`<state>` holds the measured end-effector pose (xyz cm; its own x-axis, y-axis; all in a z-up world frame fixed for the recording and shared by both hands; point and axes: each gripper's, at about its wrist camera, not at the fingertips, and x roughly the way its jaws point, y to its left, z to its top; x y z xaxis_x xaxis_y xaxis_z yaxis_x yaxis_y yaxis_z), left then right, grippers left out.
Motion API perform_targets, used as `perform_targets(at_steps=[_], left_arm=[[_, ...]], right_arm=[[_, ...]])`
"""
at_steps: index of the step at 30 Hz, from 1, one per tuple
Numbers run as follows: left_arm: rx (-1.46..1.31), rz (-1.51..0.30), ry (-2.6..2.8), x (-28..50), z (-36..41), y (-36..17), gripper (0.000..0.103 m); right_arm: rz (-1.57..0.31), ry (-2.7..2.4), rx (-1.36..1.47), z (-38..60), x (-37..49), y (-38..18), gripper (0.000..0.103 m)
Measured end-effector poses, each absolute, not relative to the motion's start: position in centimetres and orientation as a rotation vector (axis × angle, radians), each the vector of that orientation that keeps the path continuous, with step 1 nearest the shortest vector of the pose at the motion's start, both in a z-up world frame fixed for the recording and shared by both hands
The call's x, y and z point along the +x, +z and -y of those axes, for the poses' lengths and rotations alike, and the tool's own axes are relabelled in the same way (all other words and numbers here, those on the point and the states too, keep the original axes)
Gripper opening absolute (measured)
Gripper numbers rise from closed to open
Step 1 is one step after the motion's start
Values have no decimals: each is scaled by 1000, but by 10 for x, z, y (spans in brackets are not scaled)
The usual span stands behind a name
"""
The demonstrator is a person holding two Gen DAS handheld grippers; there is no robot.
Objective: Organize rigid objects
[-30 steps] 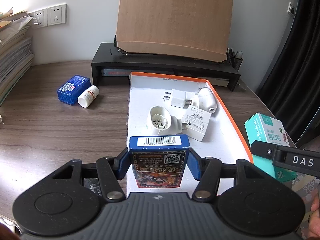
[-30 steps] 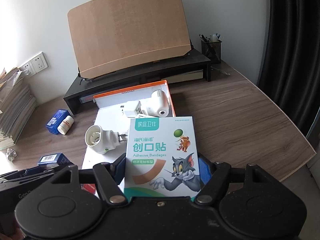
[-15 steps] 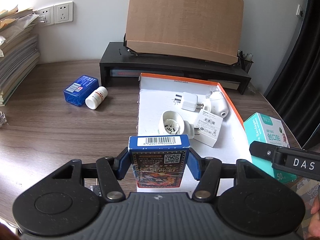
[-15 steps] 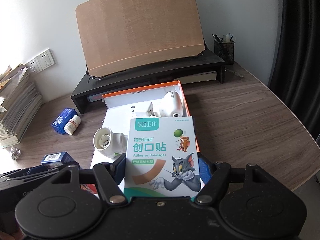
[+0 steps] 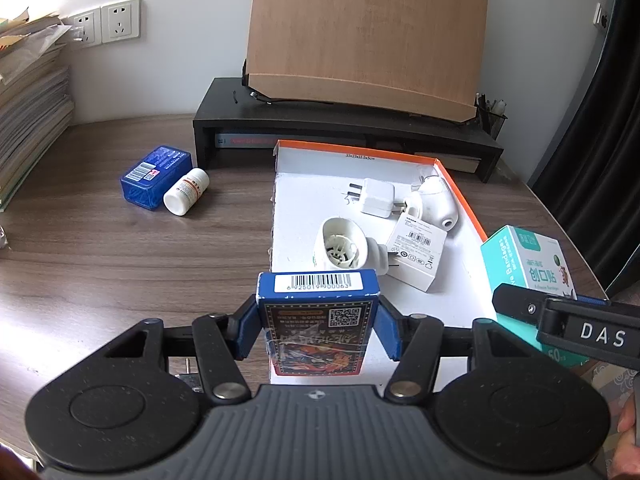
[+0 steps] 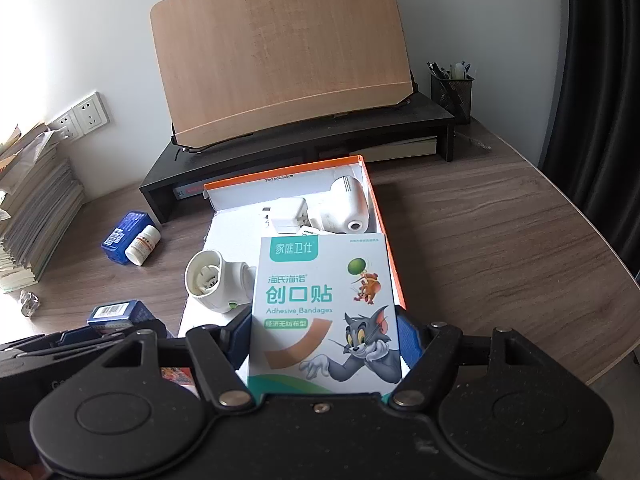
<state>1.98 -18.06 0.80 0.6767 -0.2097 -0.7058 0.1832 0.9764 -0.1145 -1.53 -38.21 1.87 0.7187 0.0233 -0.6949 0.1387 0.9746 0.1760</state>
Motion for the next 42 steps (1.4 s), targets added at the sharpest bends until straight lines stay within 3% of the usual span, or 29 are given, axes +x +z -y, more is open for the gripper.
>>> perform_targets(at_steps=[42], left_arm=[[-41, -795, -234, 15, 187, 10, 59]], right_arm=[[-767, -56, 209, 383, -22, 21, 84]])
